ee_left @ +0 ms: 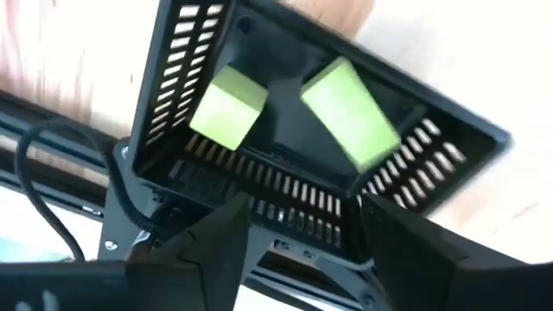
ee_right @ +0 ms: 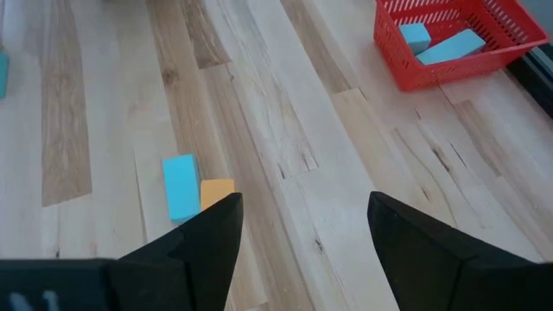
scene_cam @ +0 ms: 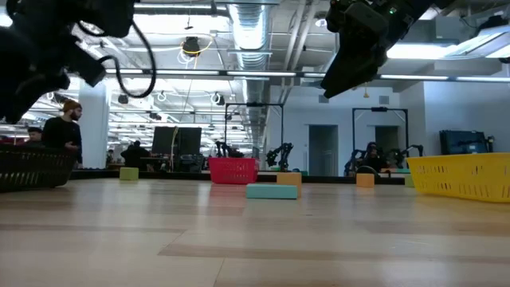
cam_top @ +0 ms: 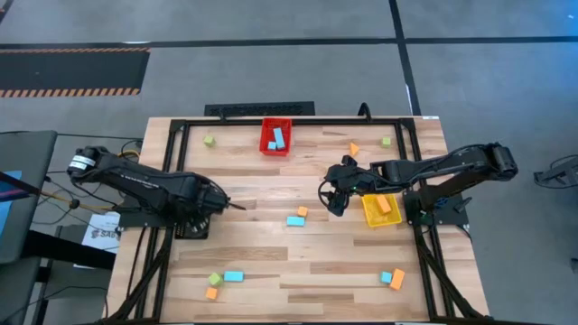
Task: Sort & place blocks by color
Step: Put the light blue block into the red bin
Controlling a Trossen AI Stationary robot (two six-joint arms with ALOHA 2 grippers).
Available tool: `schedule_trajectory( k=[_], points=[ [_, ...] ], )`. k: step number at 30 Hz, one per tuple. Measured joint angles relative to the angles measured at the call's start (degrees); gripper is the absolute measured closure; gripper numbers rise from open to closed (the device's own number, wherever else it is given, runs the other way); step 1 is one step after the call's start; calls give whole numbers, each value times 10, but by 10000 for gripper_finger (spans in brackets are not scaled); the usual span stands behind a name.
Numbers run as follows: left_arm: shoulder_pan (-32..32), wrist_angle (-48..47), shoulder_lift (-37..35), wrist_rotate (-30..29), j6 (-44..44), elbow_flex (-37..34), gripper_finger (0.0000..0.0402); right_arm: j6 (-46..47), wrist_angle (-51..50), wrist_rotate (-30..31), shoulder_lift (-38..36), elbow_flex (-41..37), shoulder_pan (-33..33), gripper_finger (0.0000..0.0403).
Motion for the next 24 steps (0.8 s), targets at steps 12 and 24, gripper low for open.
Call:
schedule_trajectory(
  k=[12,24],
  points=[
    [6,173,0,32,169,90,172,15,0,-14,0,0,12,132],
    [-157,373,0,82,48,75,173,21,7,-16,0,0,47,132]
  ],
)
